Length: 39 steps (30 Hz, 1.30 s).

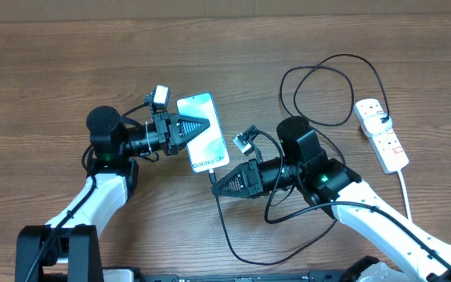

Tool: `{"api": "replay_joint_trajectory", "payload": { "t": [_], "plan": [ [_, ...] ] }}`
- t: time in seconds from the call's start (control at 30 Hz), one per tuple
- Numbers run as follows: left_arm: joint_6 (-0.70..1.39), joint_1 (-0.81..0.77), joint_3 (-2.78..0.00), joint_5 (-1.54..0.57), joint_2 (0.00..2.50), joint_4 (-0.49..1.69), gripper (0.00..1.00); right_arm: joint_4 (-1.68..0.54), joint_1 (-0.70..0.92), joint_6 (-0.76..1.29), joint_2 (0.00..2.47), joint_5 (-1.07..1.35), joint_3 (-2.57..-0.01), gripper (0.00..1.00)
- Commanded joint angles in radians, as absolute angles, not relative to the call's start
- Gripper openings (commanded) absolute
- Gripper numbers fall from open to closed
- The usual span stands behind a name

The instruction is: Plug charger to phone and switch on socket

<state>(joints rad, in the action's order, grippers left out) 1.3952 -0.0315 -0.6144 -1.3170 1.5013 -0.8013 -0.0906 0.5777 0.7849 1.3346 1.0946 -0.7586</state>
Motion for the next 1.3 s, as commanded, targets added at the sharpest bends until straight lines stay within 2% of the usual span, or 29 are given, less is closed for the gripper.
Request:
{"api": "replay_joint_trajectory", "payload": {
  "t": [0.0, 0.63, 1.27],
  "plan": [
    [1.414, -0.034, -0.639, -1.357, 1.499, -0.813, 0.04, -0.083, 0.58, 0.789, 1.339, 1.058, -0.752, 0.04],
    [1.278, -0.033, -0.639, -1.414, 1.499, -0.817, 0.04, -0.064, 0.545, 0.731, 1.338, 1.075, -0.752, 0.04],
    [1.422, -0.032, -0.639, -1.38, 1.499, -0.817, 0.04, -0.057, 0.543, 0.728, 1.338, 0.965, -0.752, 0.04]
  ]
}}
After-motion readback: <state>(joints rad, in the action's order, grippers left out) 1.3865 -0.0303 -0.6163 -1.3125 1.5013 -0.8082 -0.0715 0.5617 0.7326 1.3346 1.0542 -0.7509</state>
